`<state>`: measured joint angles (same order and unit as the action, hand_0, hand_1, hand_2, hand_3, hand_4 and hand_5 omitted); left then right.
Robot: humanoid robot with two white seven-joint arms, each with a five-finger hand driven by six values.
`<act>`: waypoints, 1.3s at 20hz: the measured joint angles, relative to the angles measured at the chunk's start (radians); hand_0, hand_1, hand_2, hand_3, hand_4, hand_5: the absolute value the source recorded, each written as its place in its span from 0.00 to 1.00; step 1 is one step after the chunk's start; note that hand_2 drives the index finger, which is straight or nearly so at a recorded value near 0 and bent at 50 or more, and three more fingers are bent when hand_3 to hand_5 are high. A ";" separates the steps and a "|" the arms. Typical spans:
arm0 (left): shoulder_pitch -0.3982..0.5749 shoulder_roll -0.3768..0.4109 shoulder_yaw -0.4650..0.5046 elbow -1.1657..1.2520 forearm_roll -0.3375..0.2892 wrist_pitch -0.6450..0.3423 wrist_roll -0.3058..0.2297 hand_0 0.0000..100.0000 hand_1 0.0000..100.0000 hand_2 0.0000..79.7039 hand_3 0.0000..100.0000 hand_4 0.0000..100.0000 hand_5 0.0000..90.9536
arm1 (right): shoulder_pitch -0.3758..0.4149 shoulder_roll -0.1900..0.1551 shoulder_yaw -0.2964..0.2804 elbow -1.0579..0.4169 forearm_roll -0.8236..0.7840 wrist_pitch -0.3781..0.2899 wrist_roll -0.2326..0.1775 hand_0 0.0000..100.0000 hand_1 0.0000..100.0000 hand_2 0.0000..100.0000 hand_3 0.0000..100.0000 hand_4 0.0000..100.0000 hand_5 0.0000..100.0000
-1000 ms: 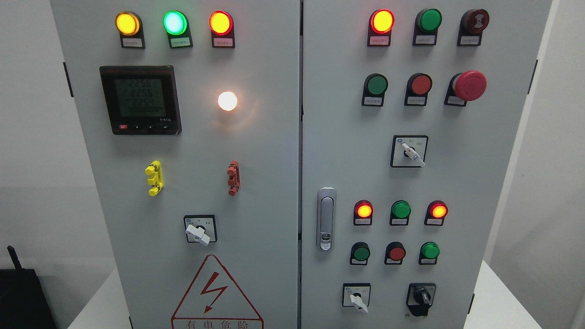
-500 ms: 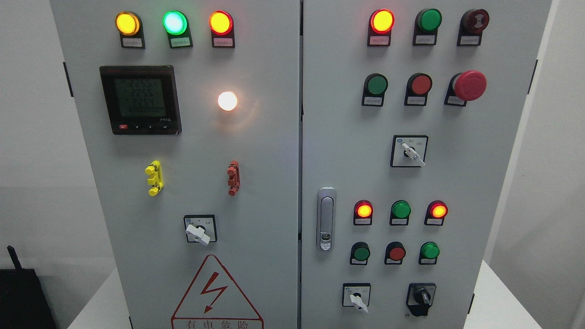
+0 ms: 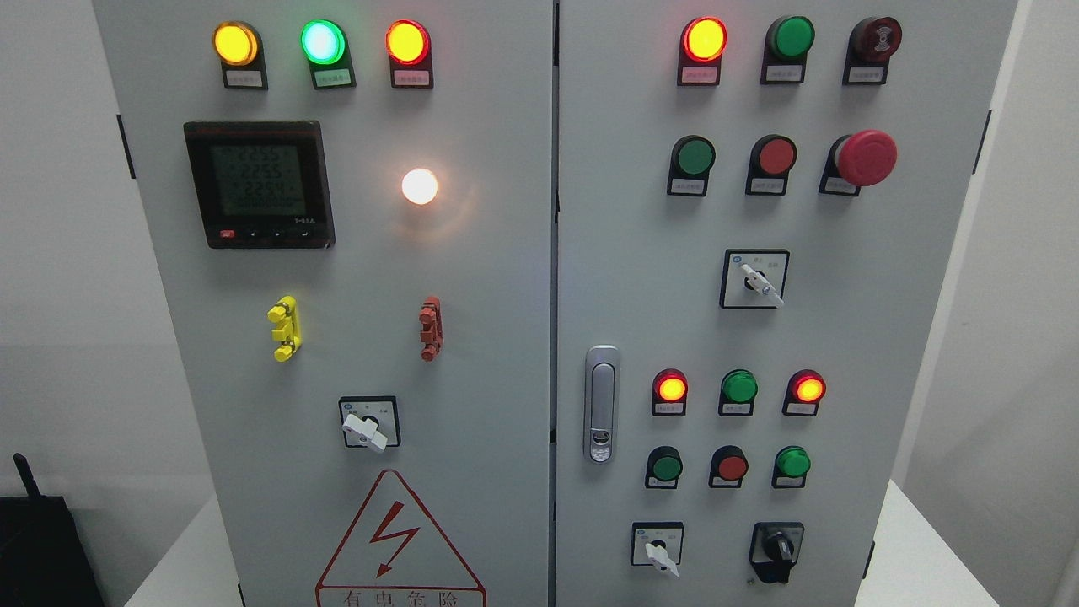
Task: Trip black knob to open circuit
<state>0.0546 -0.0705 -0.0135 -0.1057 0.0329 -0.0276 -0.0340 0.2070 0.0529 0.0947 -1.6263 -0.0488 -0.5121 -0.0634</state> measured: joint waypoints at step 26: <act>0.000 0.000 0.000 0.000 0.000 0.000 0.000 0.12 0.39 0.00 0.00 0.00 0.00 | -0.181 -0.022 -0.057 0.062 -0.041 0.098 0.009 0.70 0.73 0.00 1.00 0.92 0.92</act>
<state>0.0546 -0.0705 -0.0135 -0.1057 0.0329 -0.0276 -0.0340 0.0264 0.0307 0.0379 -1.5641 -0.0896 -0.4142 -0.0549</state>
